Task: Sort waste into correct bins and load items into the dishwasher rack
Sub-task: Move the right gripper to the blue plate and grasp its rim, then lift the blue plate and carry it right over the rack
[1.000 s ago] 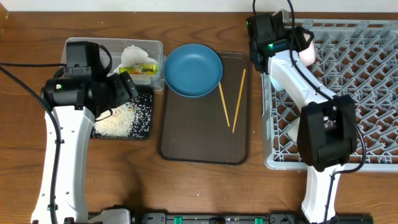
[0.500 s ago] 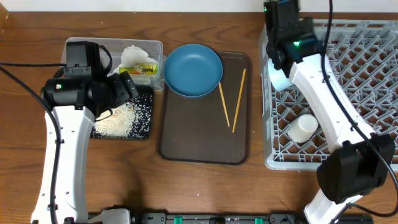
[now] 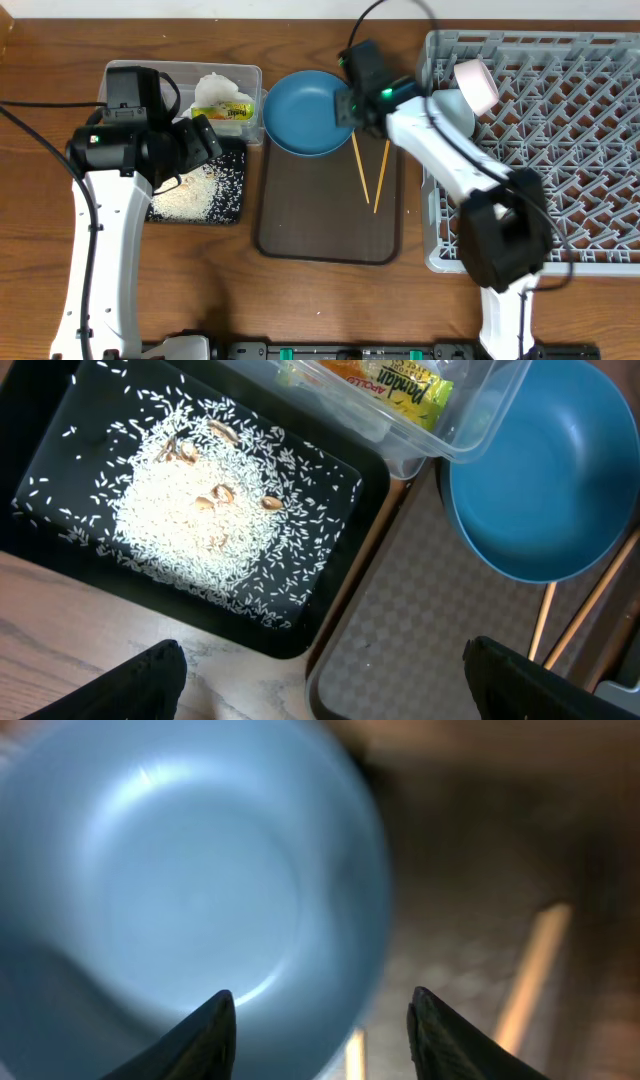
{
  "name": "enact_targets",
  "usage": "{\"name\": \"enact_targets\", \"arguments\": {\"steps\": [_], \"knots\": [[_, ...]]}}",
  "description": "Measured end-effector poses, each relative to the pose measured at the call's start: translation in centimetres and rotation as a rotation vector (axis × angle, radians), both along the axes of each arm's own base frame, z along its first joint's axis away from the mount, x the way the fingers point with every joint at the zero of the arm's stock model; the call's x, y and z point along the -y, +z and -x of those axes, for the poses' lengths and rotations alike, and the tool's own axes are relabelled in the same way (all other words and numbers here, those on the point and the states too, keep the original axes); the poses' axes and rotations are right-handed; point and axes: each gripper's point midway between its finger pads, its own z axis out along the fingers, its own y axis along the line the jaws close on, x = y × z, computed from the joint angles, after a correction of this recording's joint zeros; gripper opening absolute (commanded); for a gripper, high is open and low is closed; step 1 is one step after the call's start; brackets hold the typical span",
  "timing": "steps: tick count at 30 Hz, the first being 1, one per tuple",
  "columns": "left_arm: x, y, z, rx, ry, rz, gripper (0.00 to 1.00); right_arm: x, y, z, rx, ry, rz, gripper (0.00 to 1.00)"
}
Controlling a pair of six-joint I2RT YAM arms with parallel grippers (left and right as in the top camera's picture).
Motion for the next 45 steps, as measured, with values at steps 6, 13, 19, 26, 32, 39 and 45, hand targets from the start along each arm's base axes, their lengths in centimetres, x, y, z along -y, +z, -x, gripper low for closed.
{"name": "enact_targets", "arguments": {"steps": [6,13,19,26,32,39,45], "knots": [[0.0,0.0,0.0,0.0,0.0,0.0,0.91,0.0,-1.9,0.7,-0.063,-0.047,-0.014,0.34],[0.0,0.0,0.0,0.0,0.0,0.0,0.91,0.4,-2.2,1.0,-0.08,-0.072,-0.005,0.3],[0.0,0.0,0.0,0.0,0.0,0.0,0.92,0.6,-3.2,1.2,-0.095,-0.074,0.008,0.25],[0.0,0.0,0.0,0.0,0.0,0.0,0.92,0.7,-4.7,1.2,-0.111,-0.085,0.02,0.08],[0.0,0.0,0.0,0.0,0.0,0.0,0.91,0.7,-4.6,0.9,-0.105,-0.096,0.011,0.01],[0.0,0.0,0.0,0.0,0.0,0.0,0.91,1.1,-4.1,0.7,-0.099,-0.072,0.006,0.01],[0.0,0.0,0.0,0.001,0.0,0.0,0.92,3.7,3.7,-0.3,0.059,-0.042,0.031,0.01]]}}
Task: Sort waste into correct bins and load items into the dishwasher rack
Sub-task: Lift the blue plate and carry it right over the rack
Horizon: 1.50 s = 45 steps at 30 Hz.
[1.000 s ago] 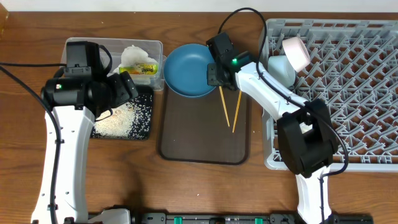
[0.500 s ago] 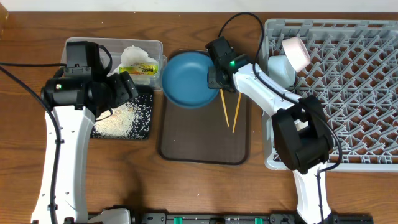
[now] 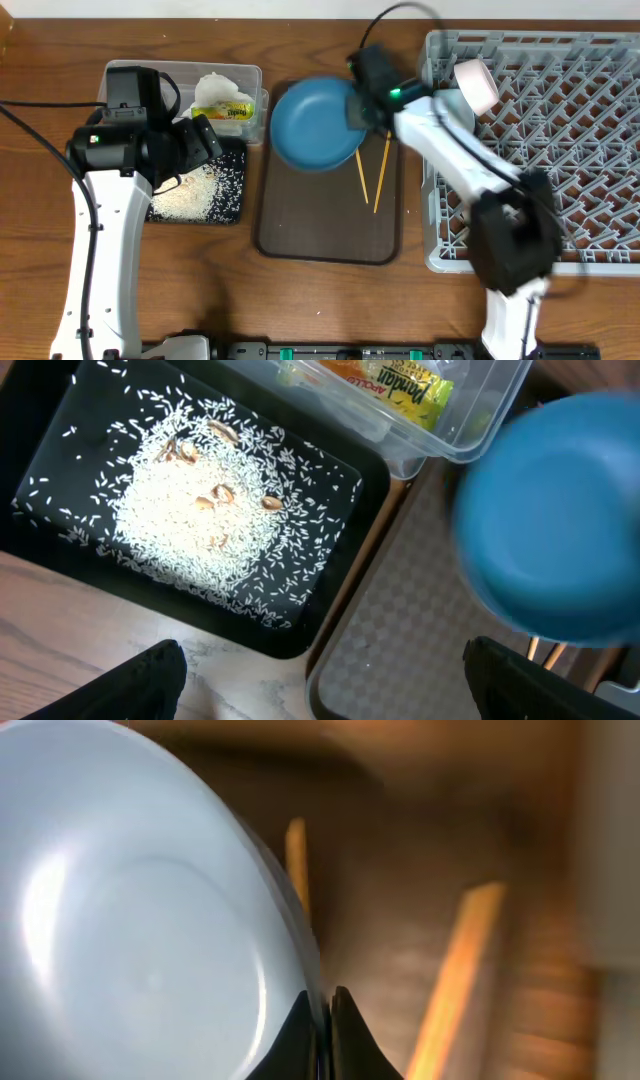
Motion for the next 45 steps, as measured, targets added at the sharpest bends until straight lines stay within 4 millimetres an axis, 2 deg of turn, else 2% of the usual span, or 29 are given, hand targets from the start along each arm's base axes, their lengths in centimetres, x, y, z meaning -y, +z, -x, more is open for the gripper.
{"name": "enact_targets", "arguments": {"steps": [2,4,7,9,12,15,19,24,27,30,35,40,45], "knots": [[0.0,0.0,0.0,-0.001,0.0,0.0,0.91,1.9,5.9,-0.6,0.131,-0.024,0.003,0.01],[0.0,0.0,0.0,-0.001,0.0,0.0,0.92,4.7,12.3,-0.5,0.279,-0.074,0.023,0.01],[0.0,0.0,0.0,0.0,0.0,0.0,0.91,11.4,22.2,1.0,0.508,-0.231,0.101,0.01],[0.0,0.0,0.0,-0.001,0.0,0.0,0.91,16.3,26.8,2.7,0.616,-0.361,0.188,0.01],[0.0,0.0,0.0,-0.001,0.0,0.0,0.91,22.8,30.0,4.9,0.669,-0.531,0.373,0.01],[0.0,0.0,0.0,-0.001,0.0,0.0,0.92,27.9,30.2,6.2,0.616,-0.645,0.592,0.01],[0.0,0.0,0.0,0.0,0.0,0.0,0.91,33.4,28.3,6.6,0.458,-0.717,0.843,0.01],[0.0,0.0,0.0,0.0,0.0,0.0,0.91,37.4,26.3,5.6,0.329,-0.735,1.008,0.01],[0.0,0.0,0.0,-0.001,0.0,0.0,0.91,38.3,25.3,4.1,0.281,-0.698,1.087,0.01],[0.0,0.0,0.0,0.0,0.0,0.0,0.91,38.5,24.0,2.1,0.242,-0.637,1.155,0.01],[0.0,0.0,0.0,0.0,0.0,0.0,0.91,38.7,20.0,-0.8,0.111,-0.49,1.271,0.01],[0.0,0.0,0.0,-0.001,0.0,0.0,0.92,38.7,16.9,-2.3,0.016,-0.382,1.337,0.01],[0.0,0.0,0.0,0.0,0.0,0.0,0.92,38.7,16.2,-2.6,-0.014,-0.34,1.356,0.01]]}}
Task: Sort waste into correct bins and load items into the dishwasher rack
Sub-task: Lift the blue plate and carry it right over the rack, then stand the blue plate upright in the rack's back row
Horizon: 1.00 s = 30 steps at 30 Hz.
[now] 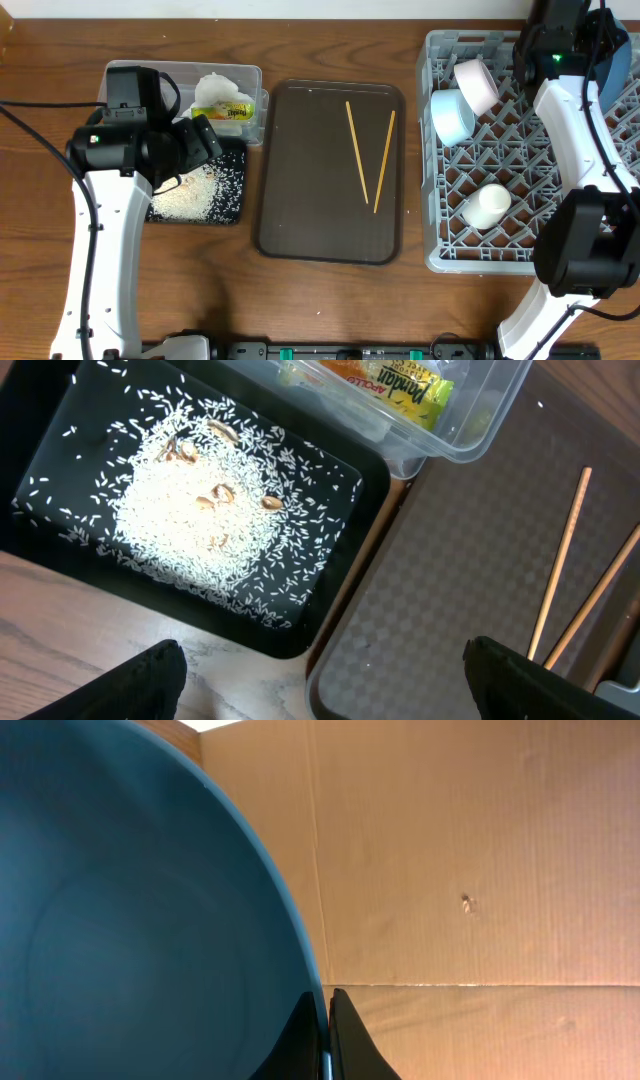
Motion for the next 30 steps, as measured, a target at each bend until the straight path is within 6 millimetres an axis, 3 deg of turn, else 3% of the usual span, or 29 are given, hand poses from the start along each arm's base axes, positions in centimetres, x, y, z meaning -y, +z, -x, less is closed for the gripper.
{"name": "enact_targets", "arguments": {"steps": [16,30], "knots": [[0.0,0.0,0.0,0.0,0.0,0.0,0.91,-2.9,-1.8,-0.7,-0.067,0.104,-0.075,0.01],[0.0,0.0,0.0,0.0,0.0,0.0,0.92,-3.1,-2.2,0.6,0.039,0.071,-0.217,0.01]]}}
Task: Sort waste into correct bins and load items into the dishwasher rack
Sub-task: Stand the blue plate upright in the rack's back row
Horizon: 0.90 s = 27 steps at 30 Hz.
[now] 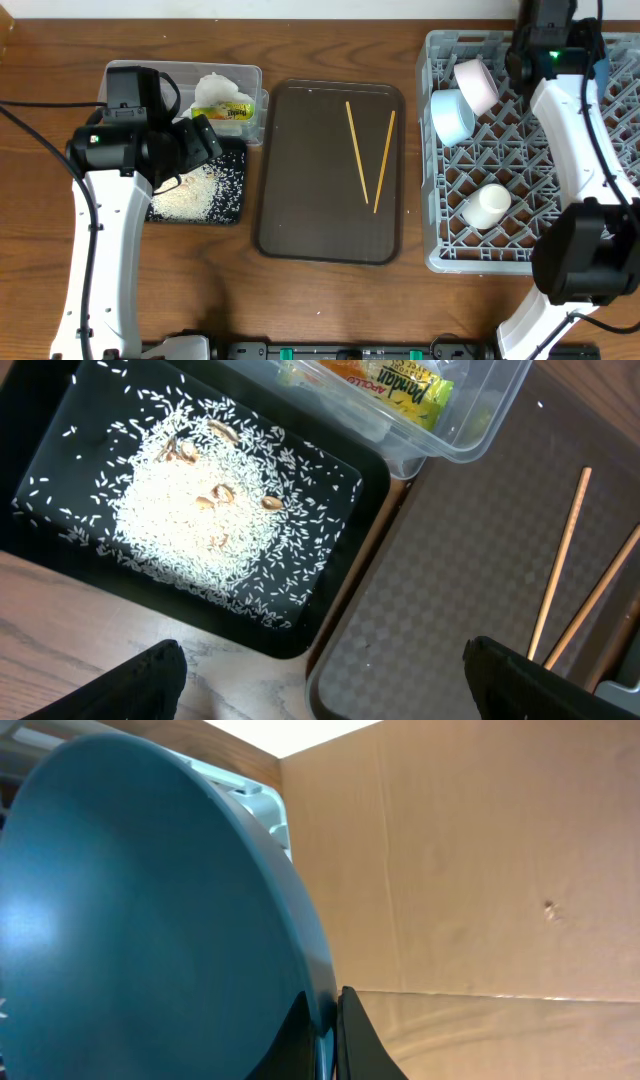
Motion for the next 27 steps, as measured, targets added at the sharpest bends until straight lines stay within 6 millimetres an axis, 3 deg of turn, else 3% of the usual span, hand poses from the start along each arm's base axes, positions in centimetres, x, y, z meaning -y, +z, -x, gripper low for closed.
{"name": "enact_targets", "arguments": {"steps": [6,19,21,23,27], "knots": [[0.0,0.0,0.0,0.0,0.0,0.0,0.91,1.3,0.1,0.7,0.058,-0.046,-0.053,0.01],[0.0,0.0,0.0,0.0,0.0,0.0,0.91,1.0,-0.5,1.6,0.122,-0.061,-0.077,0.04],[0.0,0.0,0.0,0.0,0.0,0.0,0.91,0.8,-0.5,1.4,0.135,-0.059,-0.087,0.23],[0.0,0.0,0.0,0.0,0.0,0.0,0.92,0.1,-1.2,1.0,0.138,-0.035,-0.123,0.55],[0.0,0.0,0.0,0.0,0.0,0.0,0.91,-2.1,-6.0,0.2,0.05,0.034,-0.21,0.85]]}}
